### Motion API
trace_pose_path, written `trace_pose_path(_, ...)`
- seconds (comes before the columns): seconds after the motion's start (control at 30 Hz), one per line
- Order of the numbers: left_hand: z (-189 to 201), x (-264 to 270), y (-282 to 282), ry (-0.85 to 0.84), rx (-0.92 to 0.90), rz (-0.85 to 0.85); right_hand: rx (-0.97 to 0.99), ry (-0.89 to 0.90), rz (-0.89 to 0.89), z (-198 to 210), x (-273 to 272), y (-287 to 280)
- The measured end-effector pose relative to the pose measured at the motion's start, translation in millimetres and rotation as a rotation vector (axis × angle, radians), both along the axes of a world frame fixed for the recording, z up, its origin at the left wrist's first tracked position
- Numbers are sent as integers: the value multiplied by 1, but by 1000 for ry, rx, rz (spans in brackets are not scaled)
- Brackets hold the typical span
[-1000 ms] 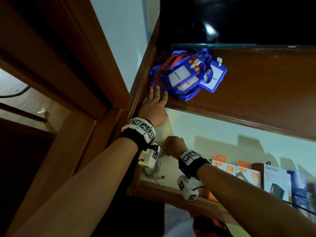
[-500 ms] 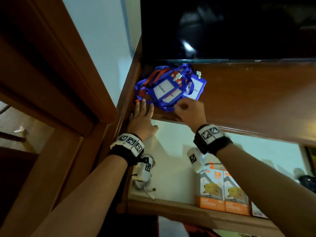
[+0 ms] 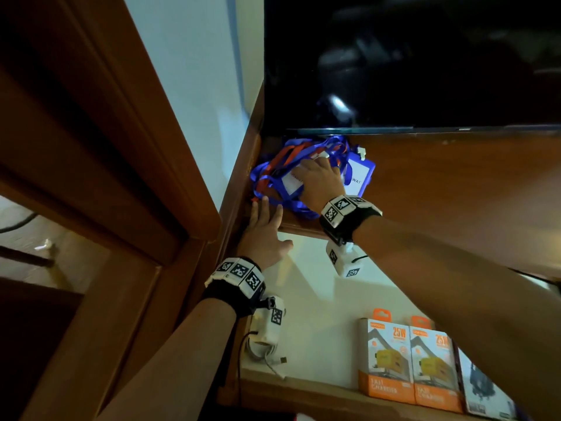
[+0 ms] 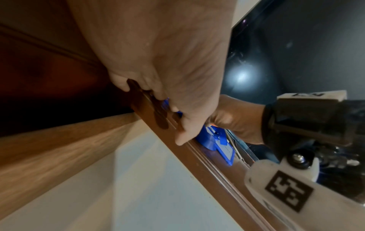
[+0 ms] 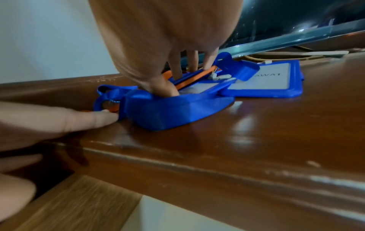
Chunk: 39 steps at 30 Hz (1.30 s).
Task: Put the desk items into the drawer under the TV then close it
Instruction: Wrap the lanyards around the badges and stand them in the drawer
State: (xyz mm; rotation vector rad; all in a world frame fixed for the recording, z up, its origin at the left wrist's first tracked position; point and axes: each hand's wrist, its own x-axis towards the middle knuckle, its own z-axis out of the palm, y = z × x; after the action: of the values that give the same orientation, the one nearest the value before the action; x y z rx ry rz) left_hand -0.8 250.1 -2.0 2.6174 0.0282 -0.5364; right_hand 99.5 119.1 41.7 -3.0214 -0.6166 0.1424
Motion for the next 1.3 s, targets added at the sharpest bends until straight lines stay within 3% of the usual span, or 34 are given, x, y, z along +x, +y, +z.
trace_pose_path(0.2, 7, 3, -3, 36, -70, 46, 11, 2, 21, 11, 9, -14)
trace_pose_path(0.43, 11, 8, -14, 48, -54, 72, 181, 49, -93, 39, 13, -39)
trace_pose_path(0.53, 12, 10, -17, 49, -52, 93, 476, 15, -223, 53, 16, -50)
trace_pose_path(0.7, 15, 11, -19, 60, -39, 127, 1142, 150, -685, 61, 26, -88)
trace_pose_path(0.9, 54, 18, -18, 58, -193, 296, 1783, 334, -811, 103, 5, -131)
trace_pose_path(1.0, 94, 14, -39, -79, -253, 363, 2053, 423, -758, 125, -15, -157)
trace_pose_path(1.07, 123, 15, -66, -318, -392, 360, 2144, 478, -719, 138, -33, -171)
trace_pose_path(1.13, 146, 14, -101, -490, -549, 252, 2145, 565, -651, 150, -56, -182)
trace_pose_path(1.23, 162, 14, -153, -543, -635, -3, 2136, 652, -562, 160, -87, -199)
trace_pose_path(1.3, 156, 17, -181, -507, -685, -71, 2175, 688, -528, 158, -104, -212)
